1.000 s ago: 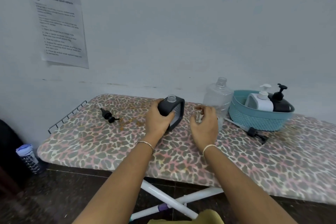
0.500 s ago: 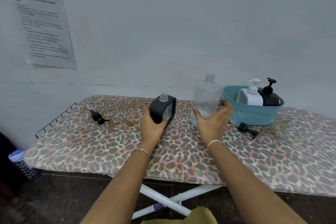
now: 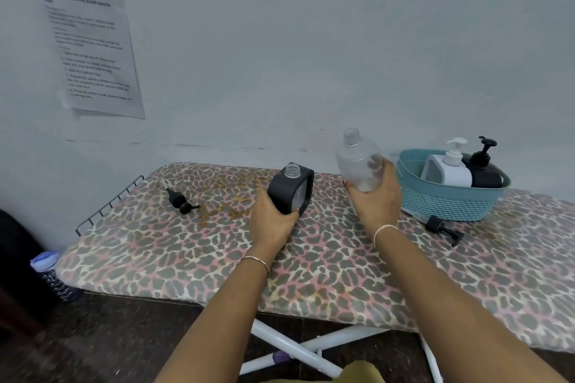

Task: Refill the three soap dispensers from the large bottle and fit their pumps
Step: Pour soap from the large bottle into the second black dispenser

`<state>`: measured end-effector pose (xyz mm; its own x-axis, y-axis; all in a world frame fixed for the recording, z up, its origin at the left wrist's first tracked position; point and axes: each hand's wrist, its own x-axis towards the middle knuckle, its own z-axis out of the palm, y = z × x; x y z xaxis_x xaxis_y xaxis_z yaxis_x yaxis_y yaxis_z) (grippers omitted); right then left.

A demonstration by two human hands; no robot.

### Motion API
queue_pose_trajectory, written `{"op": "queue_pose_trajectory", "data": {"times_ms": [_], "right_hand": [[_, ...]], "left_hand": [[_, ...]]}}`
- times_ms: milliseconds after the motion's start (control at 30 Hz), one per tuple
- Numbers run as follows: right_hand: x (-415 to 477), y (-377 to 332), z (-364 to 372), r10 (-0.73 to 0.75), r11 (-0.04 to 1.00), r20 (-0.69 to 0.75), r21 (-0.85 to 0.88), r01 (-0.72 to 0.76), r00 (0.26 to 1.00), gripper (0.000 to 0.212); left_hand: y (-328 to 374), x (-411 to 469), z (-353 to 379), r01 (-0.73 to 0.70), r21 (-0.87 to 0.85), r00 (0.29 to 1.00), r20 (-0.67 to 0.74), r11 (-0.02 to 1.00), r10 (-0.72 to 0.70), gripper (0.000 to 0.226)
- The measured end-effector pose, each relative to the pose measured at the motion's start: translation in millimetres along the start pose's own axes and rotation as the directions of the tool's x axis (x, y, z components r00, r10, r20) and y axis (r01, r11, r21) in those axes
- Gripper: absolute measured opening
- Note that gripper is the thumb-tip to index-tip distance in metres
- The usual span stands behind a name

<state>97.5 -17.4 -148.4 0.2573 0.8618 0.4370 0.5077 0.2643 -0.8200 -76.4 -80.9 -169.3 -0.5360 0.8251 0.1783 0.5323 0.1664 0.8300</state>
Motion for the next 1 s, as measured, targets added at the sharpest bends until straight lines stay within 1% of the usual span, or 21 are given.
{"op": "queue_pose_trajectory", "data": {"times_ms": [67, 133, 200, 300, 433, 533, 700, 1000], "right_hand": [[-1.2, -4.9, -1.5, -0.105, 0.990, -0.032, -0.101, 0.101, 0.994, 0.068], [-0.3, -6.3, -2.9, -0.240, 0.952, -0.051, -0.206, 0.225, 0.970, 0.064], [1.9, -6.9, -4.1, -0.333, 0.895, 0.000, -0.316, 0.316, 0.943, 0.064], [3.6, -11.3, -6.2, -0.410, 0.796, 0.078, -0.456, 0.398, 0.909, 0.071], [3.4, -19.2, -6.7, -0.427, 0.716, 0.145, -0.549, 0.432, 0.892, 0.079], [3.2, -23.1, -6.7, -0.427, 0.683, 0.169, -0.583, 0.439, 0.888, 0.079], [1.6, -25.2, -9.5, -0.425, 0.645, 0.197, -0.619, 0.448, 0.884, 0.077], [-2.3, -31.5, -13.7, -0.413, 0.599, 0.263, -0.643, 0.477, 0.872, 0.078]], "left_hand": [[2.1, -1.6, -0.8, 0.021, 0.044, 1.000, 0.004, 0.999, -0.021, 0.053], [4.3, -3.9, -1.4, 0.032, 0.077, 0.999, 0.008, 0.997, -0.033, 0.053], [6.4, -6.0, -2.8, 0.028, 0.102, 1.000, 0.012, 0.994, -0.029, 0.053], [9.3, -8.6, -4.8, 0.030, 0.114, 0.999, 0.017, 0.993, -0.032, 0.056], [11.0, -12.3, -5.0, 0.039, 0.120, 0.999, 0.011, 0.992, -0.041, 0.055], [12.3, -15.8, -3.8, 0.050, 0.115, 0.999, -0.007, 0.992, -0.049, 0.056], [16.1, -20.5, -2.0, 0.072, 0.138, 0.997, -0.044, 0.988, -0.067, 0.050], [18.1, -21.6, 1.0, 0.091, 0.156, 0.994, -0.071, 0.984, -0.081, 0.053]]}}
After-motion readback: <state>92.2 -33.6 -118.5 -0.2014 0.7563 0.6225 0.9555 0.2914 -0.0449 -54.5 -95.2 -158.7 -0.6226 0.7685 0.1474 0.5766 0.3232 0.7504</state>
